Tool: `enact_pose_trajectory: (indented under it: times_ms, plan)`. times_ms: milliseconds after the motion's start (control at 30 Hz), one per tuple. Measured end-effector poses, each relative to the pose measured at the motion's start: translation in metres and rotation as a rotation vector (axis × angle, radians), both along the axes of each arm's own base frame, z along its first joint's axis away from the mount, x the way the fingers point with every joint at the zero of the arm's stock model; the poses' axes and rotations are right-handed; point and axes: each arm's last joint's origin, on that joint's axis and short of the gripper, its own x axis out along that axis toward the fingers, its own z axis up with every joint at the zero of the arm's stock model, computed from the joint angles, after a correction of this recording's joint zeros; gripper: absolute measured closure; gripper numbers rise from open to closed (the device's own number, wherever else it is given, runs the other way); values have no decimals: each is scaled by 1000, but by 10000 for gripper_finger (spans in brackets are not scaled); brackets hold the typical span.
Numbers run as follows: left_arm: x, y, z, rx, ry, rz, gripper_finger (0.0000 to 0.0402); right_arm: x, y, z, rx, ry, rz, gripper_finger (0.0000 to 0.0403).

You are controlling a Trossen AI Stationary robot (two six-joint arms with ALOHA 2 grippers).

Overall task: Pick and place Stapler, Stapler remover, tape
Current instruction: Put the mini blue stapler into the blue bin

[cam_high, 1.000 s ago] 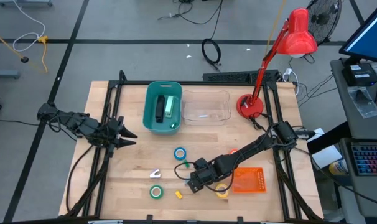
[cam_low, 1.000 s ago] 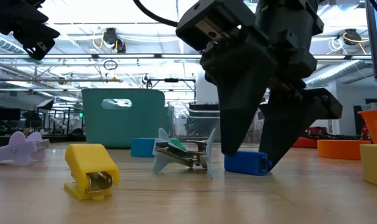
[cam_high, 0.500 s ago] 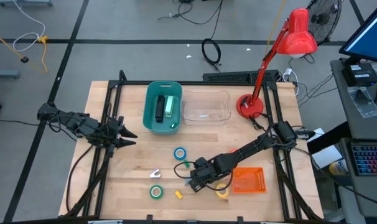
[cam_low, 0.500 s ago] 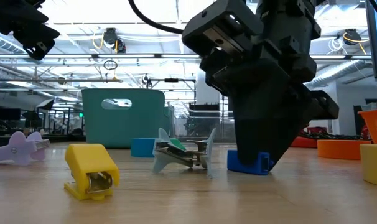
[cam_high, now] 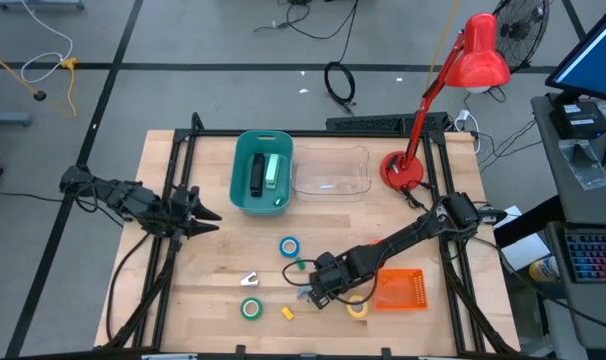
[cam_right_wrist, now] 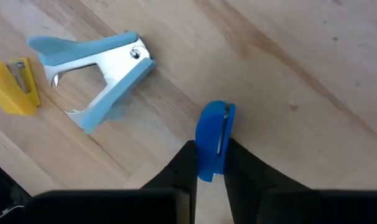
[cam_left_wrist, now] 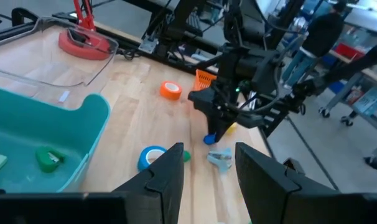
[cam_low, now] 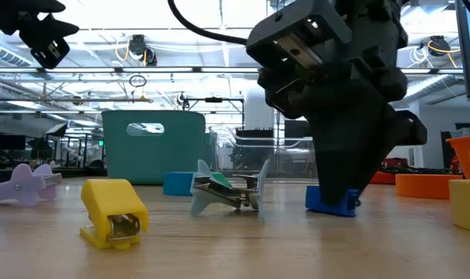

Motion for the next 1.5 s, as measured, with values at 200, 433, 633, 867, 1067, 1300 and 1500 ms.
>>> enact_pose_trajectory:
  times_ms: [200, 433, 633, 867, 1067, 1300, 1500]
  plan:
    - [0, 0, 1, -23, -8, 21, 256, -3, -7, 33, 7, -91, -16, 359]
    - [13, -3, 7, -70, -50, 88, 256, 1, -26, 79, -80, -343, -48, 359]
    - [34, -12, 9, -88, -63, 90, 256, 20, -53, 117, -182, -679, -24, 359]
    - [56, -21, 14, -121, -135, 79, 256, 39, -86, 138, -245, -930, 50, 359]
    - [70, -27, 17, -144, -201, 80, 256, 45, -109, 143, -292, -991, 76, 359]
    - [90, -33, 13, -23, -254, 120, 256, 48, -117, 154, -289, -1115, 190, 359]
    - [105, -36, 9, 4, -297, 160, 256, 48, -117, 154, -338, -1128, 238, 359]
